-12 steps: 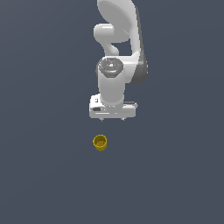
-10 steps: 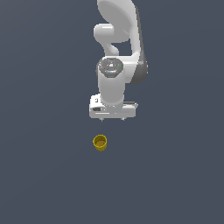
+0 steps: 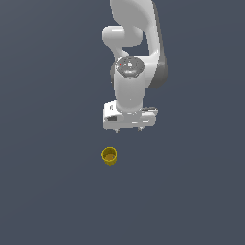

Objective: Pick up the object and move it to a goal position.

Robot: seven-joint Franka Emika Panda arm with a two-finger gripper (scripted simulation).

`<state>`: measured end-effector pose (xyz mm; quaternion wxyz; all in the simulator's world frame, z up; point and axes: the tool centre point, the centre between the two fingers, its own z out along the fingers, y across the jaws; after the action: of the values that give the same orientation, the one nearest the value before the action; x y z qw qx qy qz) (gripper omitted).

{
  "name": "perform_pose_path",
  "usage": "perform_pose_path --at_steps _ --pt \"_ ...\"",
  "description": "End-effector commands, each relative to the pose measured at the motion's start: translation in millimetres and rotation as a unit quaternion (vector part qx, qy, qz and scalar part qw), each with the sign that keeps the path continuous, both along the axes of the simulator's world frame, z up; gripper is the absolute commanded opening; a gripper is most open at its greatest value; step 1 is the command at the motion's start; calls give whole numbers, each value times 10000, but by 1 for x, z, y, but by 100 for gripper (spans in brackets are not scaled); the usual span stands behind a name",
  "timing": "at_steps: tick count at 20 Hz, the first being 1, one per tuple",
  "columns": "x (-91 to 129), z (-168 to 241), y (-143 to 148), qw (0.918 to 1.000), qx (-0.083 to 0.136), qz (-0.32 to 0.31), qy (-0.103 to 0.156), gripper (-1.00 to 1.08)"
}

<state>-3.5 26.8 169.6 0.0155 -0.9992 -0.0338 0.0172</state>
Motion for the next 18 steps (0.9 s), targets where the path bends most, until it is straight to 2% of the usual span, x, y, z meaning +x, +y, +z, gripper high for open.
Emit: perform_pose_path --at_steps 1,9,18 --pt "0 1 2 10000 5 20 -10 100" --pt "12 -10 -12 10000 -14 44 -35 100" --pt "46 -46 -56 9998 -84 157 -126 100"
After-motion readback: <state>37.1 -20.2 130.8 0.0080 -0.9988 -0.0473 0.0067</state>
